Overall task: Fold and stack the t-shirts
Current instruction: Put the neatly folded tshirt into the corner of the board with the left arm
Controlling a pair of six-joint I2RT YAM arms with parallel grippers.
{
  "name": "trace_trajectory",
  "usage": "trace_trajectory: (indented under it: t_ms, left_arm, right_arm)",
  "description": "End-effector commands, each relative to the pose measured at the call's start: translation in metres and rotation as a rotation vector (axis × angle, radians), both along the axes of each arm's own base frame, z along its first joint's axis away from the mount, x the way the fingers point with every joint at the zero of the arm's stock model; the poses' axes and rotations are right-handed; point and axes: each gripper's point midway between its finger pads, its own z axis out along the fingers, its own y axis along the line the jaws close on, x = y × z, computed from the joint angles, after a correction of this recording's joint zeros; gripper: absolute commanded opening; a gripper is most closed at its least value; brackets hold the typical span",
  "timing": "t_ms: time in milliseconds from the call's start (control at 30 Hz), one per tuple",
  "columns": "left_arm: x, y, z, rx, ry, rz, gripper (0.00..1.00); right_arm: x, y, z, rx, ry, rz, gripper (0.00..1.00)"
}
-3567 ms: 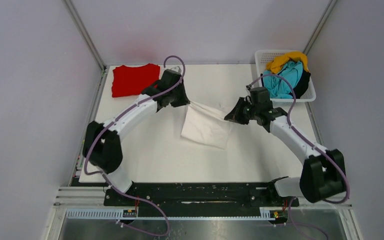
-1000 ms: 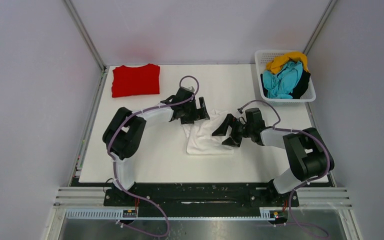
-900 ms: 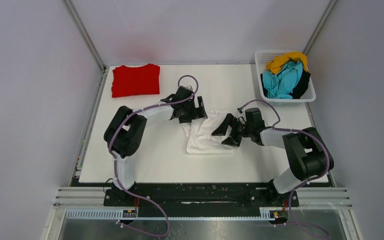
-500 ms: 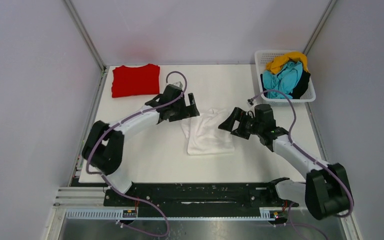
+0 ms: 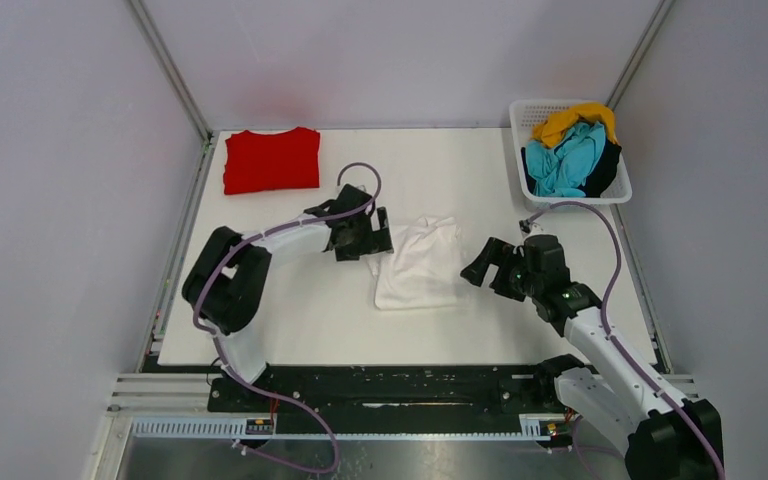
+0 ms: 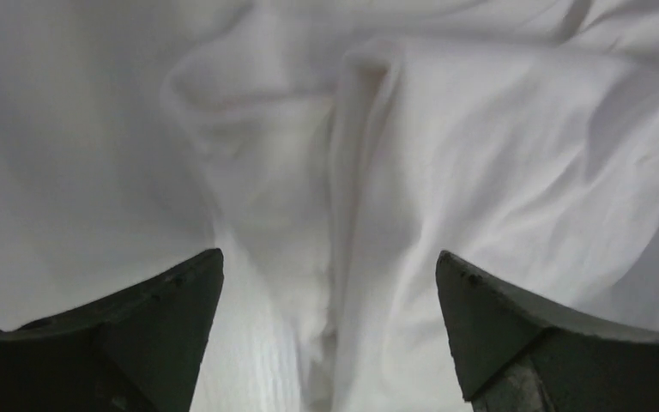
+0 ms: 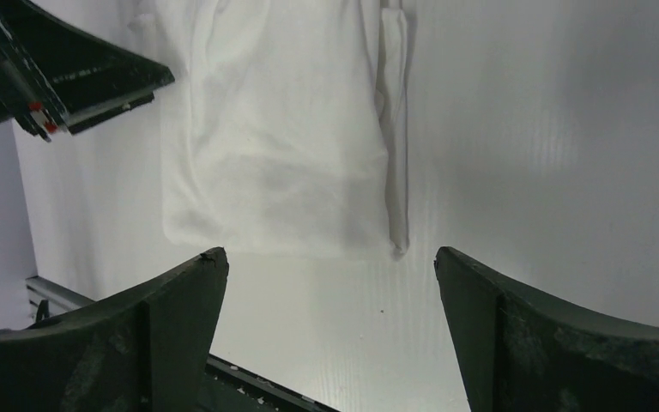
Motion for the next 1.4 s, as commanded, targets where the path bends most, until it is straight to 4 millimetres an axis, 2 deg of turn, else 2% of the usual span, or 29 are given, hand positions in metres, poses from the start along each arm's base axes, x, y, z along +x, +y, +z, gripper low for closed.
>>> trace_trajectory:
  t_ms: [0, 67, 167, 233, 267, 300, 333, 400, 567, 700, 800, 1000, 1200, 1300, 1367]
  left_arm:
    - [0.019, -0.042, -0.004, -0.050, -0.002, -0.073, 0.90]
    - [0.019, -0.058, -0.011, -0.045, 0.013, -0.114, 0.84]
    - [0.024, -0.068, -0.022, 0.048, 0.009, -0.143, 0.66]
    - [0.025, -0.065, -0.029, 0.126, 0.023, -0.155, 0.44]
    - [0.029, -0.061, -0.029, 0.169, 0.015, -0.151, 0.30]
    - [0.033, -0.056, -0.027, 0.213, -0.002, -0.146, 0.10]
    - [0.041, -0.049, -0.022, 0.268, -0.033, -0.133, 0.00]
    - [0.058, -0.032, -0.003, 0.381, -0.115, -0.109, 0.00]
    - [0.113, 0.010, 0.072, 0.665, -0.401, -0.069, 0.00]
    - [0.154, 0.031, 0.110, 0.832, -0.528, -0.090, 0.00]
    - [0.183, 0.055, 0.128, 0.915, -0.555, -0.077, 0.00]
    - [0.222, 0.104, 0.165, 1.098, -0.663, 0.006, 0.00]
    - [0.258, 0.142, 0.194, 1.104, -0.697, 0.005, 0.00]
    - [0.272, 0.156, 0.197, 1.073, -0.699, -0.055, 0.00]
    - [0.279, 0.170, 0.206, 1.072, -0.715, -0.024, 0.00]
  right_arm:
    - [0.002, -0.020, -0.001, -0.097, -0.045, -0.048, 0.99]
    - [0.002, -0.028, -0.007, -0.133, -0.035, -0.078, 0.99]
    - [0.001, -0.029, -0.009, -0.141, -0.023, -0.074, 0.99]
    - [0.001, -0.028, -0.009, -0.139, -0.024, -0.066, 0.99]
    - [0.000, -0.029, -0.010, -0.143, -0.019, -0.067, 0.99]
    - [0.000, -0.030, -0.010, -0.148, -0.018, -0.069, 1.00]
    - [0.000, -0.031, -0.010, -0.153, -0.021, -0.074, 1.00]
    - [-0.001, -0.034, -0.010, -0.164, -0.023, -0.081, 1.00]
    - [0.000, -0.036, -0.006, -0.171, -0.042, -0.092, 1.00]
    - [0.001, -0.038, -0.007, -0.180, -0.042, -0.098, 1.00]
    - [0.002, -0.041, -0.008, -0.195, -0.040, -0.106, 0.99]
    - [0.007, -0.051, -0.012, -0.247, -0.042, -0.144, 0.99]
    - [0.008, -0.054, -0.015, -0.270, -0.030, -0.145, 0.99]
    - [0.009, -0.054, -0.017, -0.280, -0.019, -0.142, 0.99]
    - [0.009, -0.055, -0.019, -0.285, -0.011, -0.142, 0.99]
